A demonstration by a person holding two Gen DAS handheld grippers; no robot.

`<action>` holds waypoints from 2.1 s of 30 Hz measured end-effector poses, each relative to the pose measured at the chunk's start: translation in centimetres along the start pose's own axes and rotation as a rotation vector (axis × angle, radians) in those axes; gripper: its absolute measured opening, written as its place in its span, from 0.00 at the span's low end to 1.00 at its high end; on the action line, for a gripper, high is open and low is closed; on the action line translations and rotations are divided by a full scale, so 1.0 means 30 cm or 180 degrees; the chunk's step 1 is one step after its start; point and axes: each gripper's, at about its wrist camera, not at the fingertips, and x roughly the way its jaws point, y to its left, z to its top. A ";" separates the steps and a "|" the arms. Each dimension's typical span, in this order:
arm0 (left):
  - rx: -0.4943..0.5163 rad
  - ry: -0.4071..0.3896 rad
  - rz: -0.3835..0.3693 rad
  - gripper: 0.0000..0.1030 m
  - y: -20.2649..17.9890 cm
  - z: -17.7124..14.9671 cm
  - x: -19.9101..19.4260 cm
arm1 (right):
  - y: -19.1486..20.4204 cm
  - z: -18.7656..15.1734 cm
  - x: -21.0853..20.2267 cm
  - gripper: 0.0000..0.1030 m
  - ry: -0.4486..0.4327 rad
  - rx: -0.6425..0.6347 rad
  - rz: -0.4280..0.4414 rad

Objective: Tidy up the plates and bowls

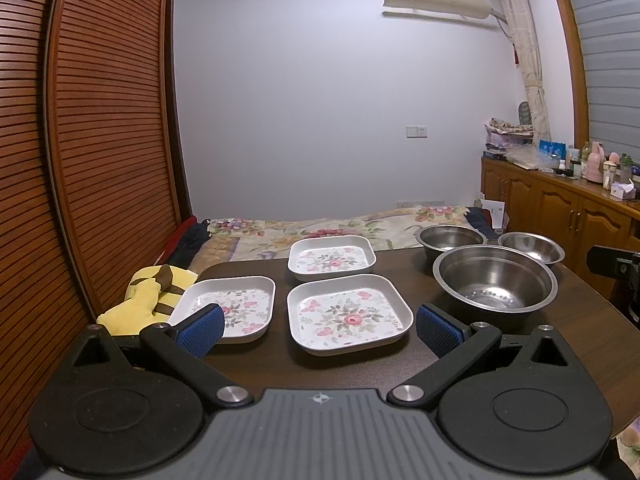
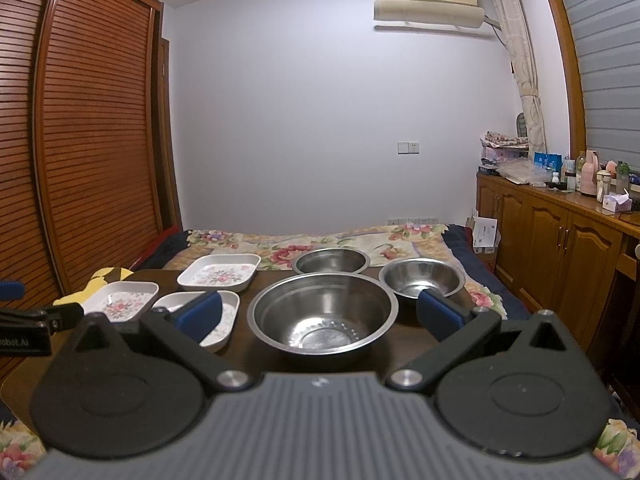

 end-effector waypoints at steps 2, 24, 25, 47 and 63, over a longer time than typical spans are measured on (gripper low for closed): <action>0.0001 -0.0001 -0.0002 1.00 0.000 0.000 0.000 | 0.000 0.000 0.000 1.00 -0.0001 -0.0001 0.0003; -0.0020 0.0114 0.0001 1.00 0.008 -0.031 0.034 | 0.013 -0.028 0.011 1.00 0.0071 -0.0019 0.0051; -0.0025 0.0142 -0.0007 1.00 0.009 -0.033 0.041 | 0.015 -0.032 0.015 1.00 0.0084 -0.0023 0.0056; -0.0163 0.0630 -0.0056 1.00 0.139 -0.113 0.195 | 0.134 -0.070 0.139 1.00 0.0375 -0.0164 0.0584; -0.0089 0.0599 -0.0072 1.00 0.246 -0.055 0.337 | 0.269 -0.035 0.322 0.84 0.0508 -0.0362 0.0991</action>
